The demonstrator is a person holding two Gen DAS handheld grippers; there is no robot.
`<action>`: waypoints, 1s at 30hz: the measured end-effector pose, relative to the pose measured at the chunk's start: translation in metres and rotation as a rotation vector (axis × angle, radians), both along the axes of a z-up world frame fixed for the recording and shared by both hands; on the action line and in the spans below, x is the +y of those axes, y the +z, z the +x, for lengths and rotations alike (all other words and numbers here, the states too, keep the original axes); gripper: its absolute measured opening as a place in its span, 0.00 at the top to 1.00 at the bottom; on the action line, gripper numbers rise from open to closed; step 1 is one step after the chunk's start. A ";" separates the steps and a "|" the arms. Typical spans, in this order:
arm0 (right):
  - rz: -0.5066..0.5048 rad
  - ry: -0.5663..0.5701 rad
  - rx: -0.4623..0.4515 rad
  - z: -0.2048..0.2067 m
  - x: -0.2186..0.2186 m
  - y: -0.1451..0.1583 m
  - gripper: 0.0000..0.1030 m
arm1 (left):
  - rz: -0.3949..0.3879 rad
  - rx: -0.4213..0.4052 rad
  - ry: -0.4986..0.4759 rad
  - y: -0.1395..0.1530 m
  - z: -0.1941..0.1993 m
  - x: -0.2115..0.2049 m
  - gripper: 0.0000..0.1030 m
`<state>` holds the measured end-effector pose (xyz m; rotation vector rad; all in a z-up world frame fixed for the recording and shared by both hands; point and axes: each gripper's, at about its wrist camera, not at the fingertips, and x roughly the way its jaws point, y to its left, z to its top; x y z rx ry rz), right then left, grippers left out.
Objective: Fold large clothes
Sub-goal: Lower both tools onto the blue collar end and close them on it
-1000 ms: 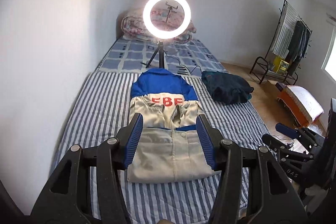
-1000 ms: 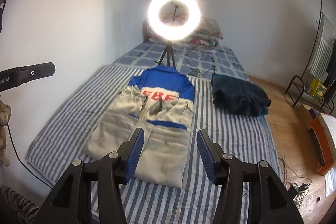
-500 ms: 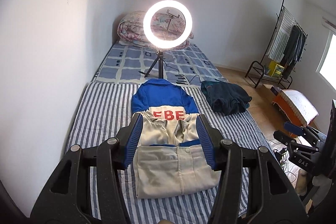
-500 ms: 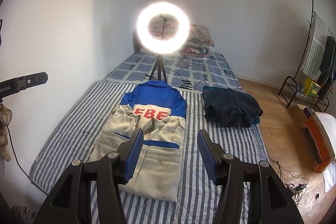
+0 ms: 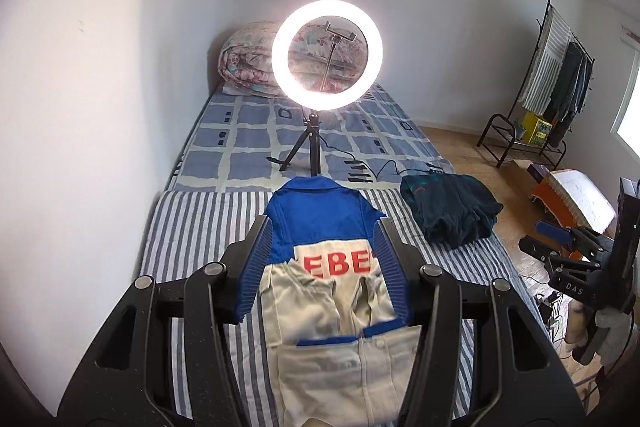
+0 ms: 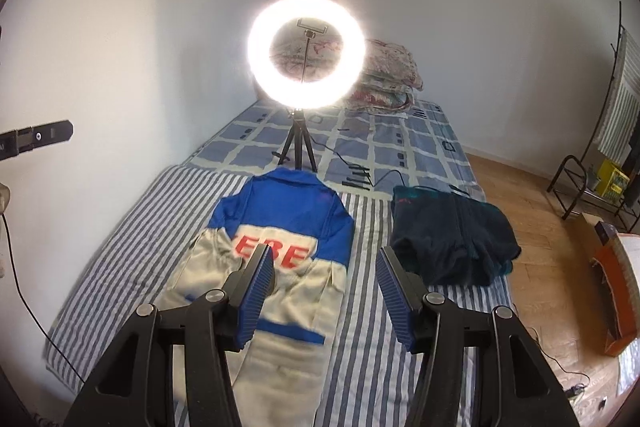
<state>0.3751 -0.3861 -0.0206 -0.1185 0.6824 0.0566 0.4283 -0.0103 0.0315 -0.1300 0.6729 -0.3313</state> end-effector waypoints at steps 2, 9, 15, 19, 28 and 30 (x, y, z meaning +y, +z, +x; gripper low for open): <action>0.028 0.008 0.007 0.024 -0.010 -0.006 0.46 | -0.026 0.025 -0.020 -0.013 0.032 -0.003 0.47; 0.098 0.048 0.072 0.118 -0.046 -0.063 0.46 | -0.012 0.134 -0.040 -0.103 0.143 -0.017 0.47; 0.087 0.080 0.161 0.197 -0.069 -0.134 0.47 | 0.061 0.231 -0.048 -0.197 0.224 -0.029 0.47; 0.083 0.076 0.207 0.241 -0.078 -0.177 0.49 | 0.143 0.290 -0.050 -0.254 0.267 -0.034 0.48; 0.099 0.082 0.285 0.324 -0.078 -0.247 0.49 | 0.135 0.374 -0.109 -0.323 0.325 -0.038 0.48; 0.098 0.083 0.294 0.339 -0.079 -0.257 0.50 | 0.136 0.394 -0.132 -0.334 0.335 -0.041 0.48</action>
